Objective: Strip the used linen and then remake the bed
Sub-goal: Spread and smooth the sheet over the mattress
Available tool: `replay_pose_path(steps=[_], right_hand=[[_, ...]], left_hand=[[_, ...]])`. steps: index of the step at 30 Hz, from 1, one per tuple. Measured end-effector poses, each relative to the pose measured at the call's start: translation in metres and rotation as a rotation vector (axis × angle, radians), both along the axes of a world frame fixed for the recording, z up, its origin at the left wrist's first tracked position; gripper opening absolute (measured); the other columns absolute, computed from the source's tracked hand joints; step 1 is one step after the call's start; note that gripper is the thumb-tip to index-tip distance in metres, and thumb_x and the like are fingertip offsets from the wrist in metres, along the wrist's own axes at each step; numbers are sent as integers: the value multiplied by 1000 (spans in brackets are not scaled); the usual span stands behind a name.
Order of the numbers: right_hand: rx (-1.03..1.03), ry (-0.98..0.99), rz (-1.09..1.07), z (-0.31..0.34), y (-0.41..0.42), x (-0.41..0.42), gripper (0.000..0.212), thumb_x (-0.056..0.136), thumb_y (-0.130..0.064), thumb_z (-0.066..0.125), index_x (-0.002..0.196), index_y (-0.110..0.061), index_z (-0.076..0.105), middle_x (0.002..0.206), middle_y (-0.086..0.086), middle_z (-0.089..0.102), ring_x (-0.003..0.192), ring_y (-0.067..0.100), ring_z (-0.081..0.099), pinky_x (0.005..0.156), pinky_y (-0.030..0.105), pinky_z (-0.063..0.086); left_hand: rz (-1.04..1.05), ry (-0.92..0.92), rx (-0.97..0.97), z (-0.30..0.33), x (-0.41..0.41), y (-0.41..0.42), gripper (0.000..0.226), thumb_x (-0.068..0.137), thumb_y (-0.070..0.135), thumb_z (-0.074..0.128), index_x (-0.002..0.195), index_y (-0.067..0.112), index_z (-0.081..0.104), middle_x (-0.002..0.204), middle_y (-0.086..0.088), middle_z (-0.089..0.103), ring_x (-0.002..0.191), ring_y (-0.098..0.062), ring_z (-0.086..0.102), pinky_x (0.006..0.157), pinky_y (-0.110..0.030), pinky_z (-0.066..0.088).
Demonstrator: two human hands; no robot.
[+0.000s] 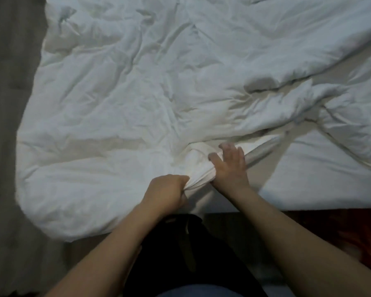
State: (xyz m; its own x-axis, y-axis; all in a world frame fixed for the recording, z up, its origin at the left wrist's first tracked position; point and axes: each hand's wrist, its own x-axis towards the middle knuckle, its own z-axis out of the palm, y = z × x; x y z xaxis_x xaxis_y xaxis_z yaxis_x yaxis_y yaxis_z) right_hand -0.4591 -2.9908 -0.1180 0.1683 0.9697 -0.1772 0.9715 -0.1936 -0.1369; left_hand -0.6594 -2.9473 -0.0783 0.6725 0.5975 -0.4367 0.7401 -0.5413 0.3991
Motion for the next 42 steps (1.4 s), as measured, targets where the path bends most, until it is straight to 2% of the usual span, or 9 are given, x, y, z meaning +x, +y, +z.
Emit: replay_pose_path(steps=[5,10,14,18,23,27,31,37,42], right_hand=[[-340,11,79,44,-14,-11,28,88,-38,49,103,-17,58,102,7,63,94,32,61,78,37,45],[-398,-18,-34,92,-37,-10,20,86,-35,49,102,-24,56,104,1,64,97,27,60,73,32,39],[-301,62,-46,95,-64,18,30,80,-46,57,95,-21,50,98,1,60,92,27,58,76,35,46],[-256,-21,-20,63,-73,95,50,74,-60,59,107,-22,61,99,2,64,96,28,60,83,39,43],[-398,118,-1,38,-68,169,18,97,-35,43,92,-21,53,108,8,66,99,29,57,80,35,38],[-326,125,174,71,-77,205,15,94,-31,45,84,-21,40,97,8,64,86,30,56,67,34,33],[-225,171,186,78,-124,255,21,88,-40,56,89,-24,43,95,2,63,87,25,57,71,35,39],[-289,187,28,5,-129,317,97,72,-54,74,150,-29,21,152,7,22,143,29,19,116,46,19],[-127,164,51,-2,-66,297,36,89,-26,51,125,-20,51,130,8,53,124,30,46,106,41,32]], left_hand=[[163,30,70,16,-54,7,17,71,21,46,88,20,50,91,-2,62,90,-31,58,64,-34,44],[-47,92,61,18,-18,-8,83,68,50,54,143,22,33,137,-6,39,117,-32,46,92,-40,41],[-76,31,76,27,30,-29,27,82,38,54,103,22,56,103,-3,65,98,-30,61,68,-32,41],[-170,-1,120,56,22,-19,35,68,45,42,86,19,56,91,-5,69,90,-29,63,61,-29,29],[35,203,57,50,56,-25,33,77,36,49,108,23,48,115,-2,59,105,-27,56,74,-33,42],[115,231,-79,6,162,-80,80,71,51,58,141,25,31,140,-3,38,124,-28,45,94,-39,44],[148,115,65,9,238,-109,24,79,27,56,102,21,58,104,-4,67,102,-30,61,74,-34,45],[325,-203,135,81,199,-90,21,61,24,47,79,19,56,62,-1,61,68,-33,62,57,-36,49],[498,-254,112,107,199,-74,16,65,27,45,77,24,54,59,3,55,63,-26,56,55,-34,42]])
